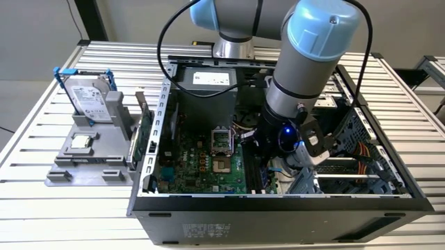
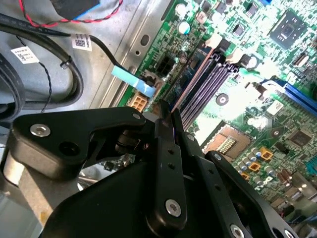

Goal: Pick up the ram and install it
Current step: 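Insert the ram into the slot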

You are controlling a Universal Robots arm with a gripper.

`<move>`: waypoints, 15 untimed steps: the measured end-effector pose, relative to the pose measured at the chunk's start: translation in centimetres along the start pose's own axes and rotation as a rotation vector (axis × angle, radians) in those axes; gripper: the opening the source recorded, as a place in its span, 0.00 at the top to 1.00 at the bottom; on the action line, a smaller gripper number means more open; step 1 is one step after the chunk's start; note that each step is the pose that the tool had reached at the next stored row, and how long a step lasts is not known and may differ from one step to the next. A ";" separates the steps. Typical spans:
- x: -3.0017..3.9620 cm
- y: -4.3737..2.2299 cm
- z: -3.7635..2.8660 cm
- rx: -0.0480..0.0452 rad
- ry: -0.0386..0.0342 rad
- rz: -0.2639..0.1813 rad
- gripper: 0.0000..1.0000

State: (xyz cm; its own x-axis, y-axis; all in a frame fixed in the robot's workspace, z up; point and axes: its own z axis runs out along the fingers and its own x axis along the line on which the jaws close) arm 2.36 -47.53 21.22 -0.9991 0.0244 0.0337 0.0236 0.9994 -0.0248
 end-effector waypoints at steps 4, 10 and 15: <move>-0.01 0.18 0.20 -0.0015 -0.0001 0.000 1.00; -0.01 0.16 0.20 -0.0026 0.0009 -0.001 1.00; -0.01 0.00 0.18 -0.0125 0.0020 -0.006 1.00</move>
State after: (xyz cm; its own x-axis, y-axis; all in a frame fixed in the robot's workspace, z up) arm 2.36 -47.54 21.04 -0.9992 0.0186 0.0357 0.0181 0.9998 -0.0121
